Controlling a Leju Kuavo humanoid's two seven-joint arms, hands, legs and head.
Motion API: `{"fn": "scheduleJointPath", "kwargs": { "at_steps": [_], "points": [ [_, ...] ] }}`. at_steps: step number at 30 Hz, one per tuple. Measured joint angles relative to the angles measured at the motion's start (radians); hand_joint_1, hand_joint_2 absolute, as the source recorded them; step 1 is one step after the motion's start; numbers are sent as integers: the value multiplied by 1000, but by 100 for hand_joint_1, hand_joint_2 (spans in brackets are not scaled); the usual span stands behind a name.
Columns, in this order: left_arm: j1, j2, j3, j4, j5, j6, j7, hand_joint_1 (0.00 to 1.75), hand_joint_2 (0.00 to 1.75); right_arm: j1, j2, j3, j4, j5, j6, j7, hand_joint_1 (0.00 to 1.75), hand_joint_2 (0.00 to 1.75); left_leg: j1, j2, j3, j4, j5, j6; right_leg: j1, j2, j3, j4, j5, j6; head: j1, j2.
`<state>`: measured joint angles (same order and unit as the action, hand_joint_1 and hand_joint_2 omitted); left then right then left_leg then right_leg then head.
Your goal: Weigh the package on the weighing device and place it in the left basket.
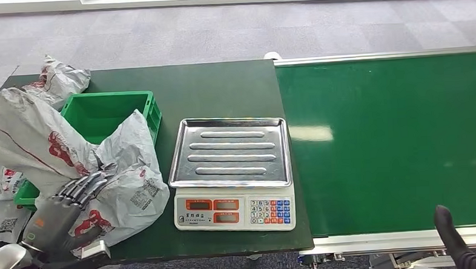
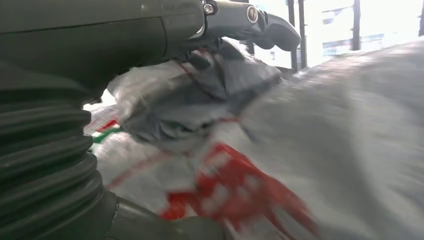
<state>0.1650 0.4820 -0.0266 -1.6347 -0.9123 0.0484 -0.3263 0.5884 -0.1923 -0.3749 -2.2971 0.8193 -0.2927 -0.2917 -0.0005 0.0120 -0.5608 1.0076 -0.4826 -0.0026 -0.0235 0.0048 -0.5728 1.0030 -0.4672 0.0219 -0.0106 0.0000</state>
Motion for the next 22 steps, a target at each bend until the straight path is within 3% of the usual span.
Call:
{"fn": "scheduleJointPath", "kwargs": {
  "at_steps": [3,13,17,22],
  "points": [
    [-3,-35,-49,-23,-13,23,22,0,0,-4,-15,31,9,9,-28,29,0,175,0,-2,0,0,0,0,0,-2,1,0,0,0,0,0],
    [-69,-90,-102,-68,-39,163,102,0,0,-11,-58,89,28,17,-56,68,0,175,1,-2,0,0,1,0,1,-2,2,0,0,0,0,0],
    [-83,-84,-100,-91,26,192,102,0,0,-14,-69,98,36,18,-66,83,0,0,1,-2,0,0,1,0,2,-2,1,0,0,0,0,0],
    [-135,-56,-64,-144,113,266,83,0,0,-7,-83,99,38,14,-75,95,0,0,2,-3,0,0,2,-1,3,-3,2,0,0,0,0,0]
  ]
}}
